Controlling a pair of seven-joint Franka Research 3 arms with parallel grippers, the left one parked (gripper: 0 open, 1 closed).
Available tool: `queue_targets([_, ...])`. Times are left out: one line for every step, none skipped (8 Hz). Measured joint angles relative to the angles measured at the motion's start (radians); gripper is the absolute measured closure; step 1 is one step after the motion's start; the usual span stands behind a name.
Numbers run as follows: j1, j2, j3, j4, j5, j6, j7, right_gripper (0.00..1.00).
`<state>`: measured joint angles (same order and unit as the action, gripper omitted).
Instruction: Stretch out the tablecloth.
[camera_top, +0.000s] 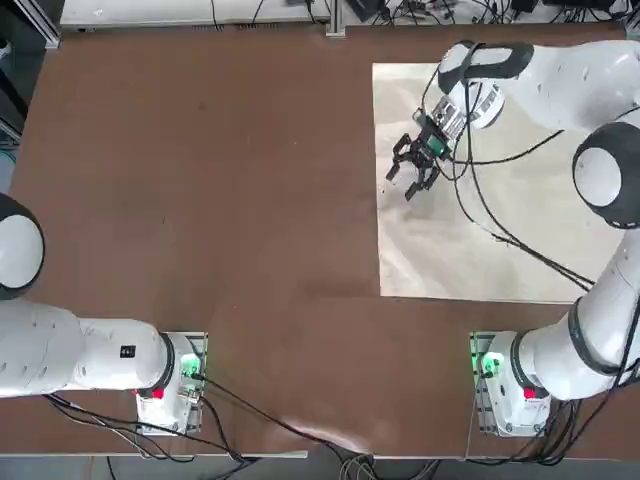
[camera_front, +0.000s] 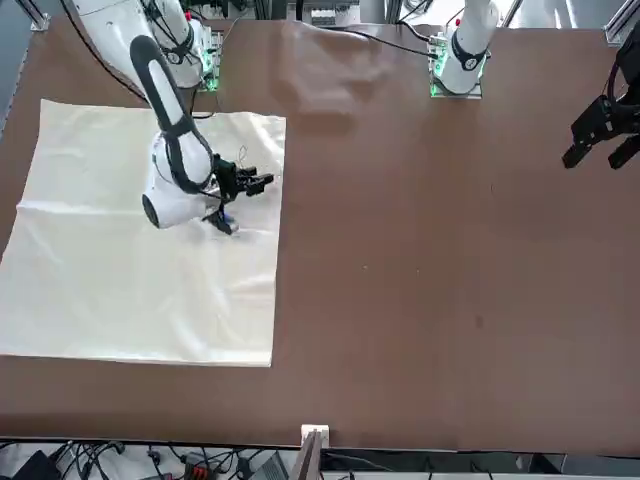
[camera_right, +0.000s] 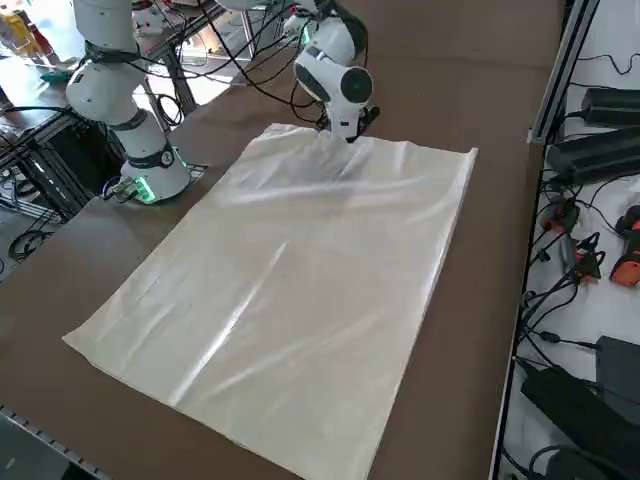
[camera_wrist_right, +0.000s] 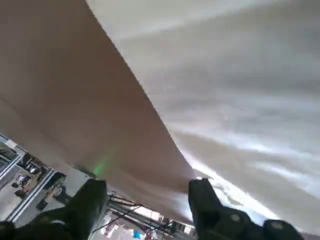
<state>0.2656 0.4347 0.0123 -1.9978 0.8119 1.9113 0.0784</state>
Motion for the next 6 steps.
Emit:
queue_targets([-0.002,-0.003,-0.048,0.077,-0.083,0.0,-0.004,0.0])
queue_targets([-0.004,-0.008,-0.092,0.16,-0.193,-0.004,-0.008,0.0])
queue_targets([-0.007,-0.016,-0.129,0.246,-0.305,-0.019,-0.009,0.0])
queue_targets([-0.009,-0.024,-0.159,0.327,-0.386,-0.044,-0.009,0.0])
queue_targets([-0.015,-0.031,-0.193,0.402,-0.448,-0.074,-0.01,0.0])
queue_targets([-0.024,-0.037,-0.227,0.475,-0.512,-0.108,-0.028,0.0])
